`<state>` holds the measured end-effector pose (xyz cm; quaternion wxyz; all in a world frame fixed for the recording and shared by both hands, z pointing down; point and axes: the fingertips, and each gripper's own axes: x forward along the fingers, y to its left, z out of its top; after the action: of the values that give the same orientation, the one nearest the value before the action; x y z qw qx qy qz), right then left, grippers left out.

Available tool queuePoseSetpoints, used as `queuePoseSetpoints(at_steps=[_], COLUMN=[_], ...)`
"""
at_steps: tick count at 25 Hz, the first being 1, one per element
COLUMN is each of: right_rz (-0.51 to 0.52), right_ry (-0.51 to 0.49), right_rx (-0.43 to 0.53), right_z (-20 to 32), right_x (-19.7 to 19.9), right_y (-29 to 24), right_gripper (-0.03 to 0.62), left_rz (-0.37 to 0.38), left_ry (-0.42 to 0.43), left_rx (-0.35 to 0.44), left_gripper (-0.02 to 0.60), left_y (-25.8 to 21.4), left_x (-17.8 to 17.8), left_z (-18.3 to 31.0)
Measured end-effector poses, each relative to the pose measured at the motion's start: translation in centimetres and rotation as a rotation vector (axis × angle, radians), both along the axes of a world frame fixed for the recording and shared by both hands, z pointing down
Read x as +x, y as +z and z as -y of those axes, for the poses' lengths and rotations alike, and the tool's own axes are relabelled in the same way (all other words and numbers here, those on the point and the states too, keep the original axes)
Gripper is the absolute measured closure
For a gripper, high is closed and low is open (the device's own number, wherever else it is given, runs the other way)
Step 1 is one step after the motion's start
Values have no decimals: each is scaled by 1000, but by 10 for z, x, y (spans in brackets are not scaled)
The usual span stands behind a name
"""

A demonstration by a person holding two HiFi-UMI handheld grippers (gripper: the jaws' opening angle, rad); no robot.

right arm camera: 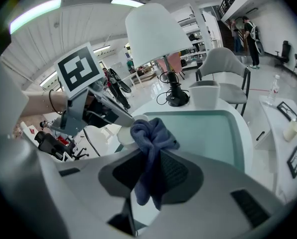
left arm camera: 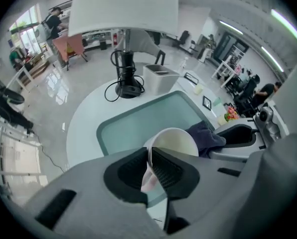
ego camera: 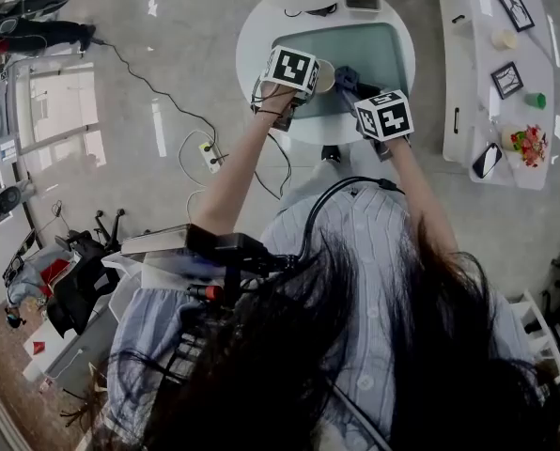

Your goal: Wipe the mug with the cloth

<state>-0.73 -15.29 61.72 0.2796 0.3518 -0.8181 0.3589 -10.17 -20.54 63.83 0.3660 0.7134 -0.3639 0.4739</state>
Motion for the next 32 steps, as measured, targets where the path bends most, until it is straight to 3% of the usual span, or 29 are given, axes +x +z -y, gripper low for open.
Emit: queuePoseSetpoints(at_steps=[5,9,13,27,32], right_rz=[-4,-2,2,16,27], right_ry=[9,11,18,14,22], right_rx=[8,13,13,-2,-16], right_z=[6,12,10,-21,-29], right_x=[-7,-5,-6,-11,-13], right_y=[-3,-3,-3,-4,-1], right_gripper=[487,487,487,488,487], left_rz=[-39,-111,-142,-96,-99], left_ry=[-246,-355,-351,-404,-349], left_rx=[-53,-61,-64,-13,-18], left_gripper=[537,537,537,537,537], left_y=[-14,-13,-12,-12,-11], left_x=[-15,-16,-18,-19,-17], left_z=[-16,-18,-16,-14,-15])
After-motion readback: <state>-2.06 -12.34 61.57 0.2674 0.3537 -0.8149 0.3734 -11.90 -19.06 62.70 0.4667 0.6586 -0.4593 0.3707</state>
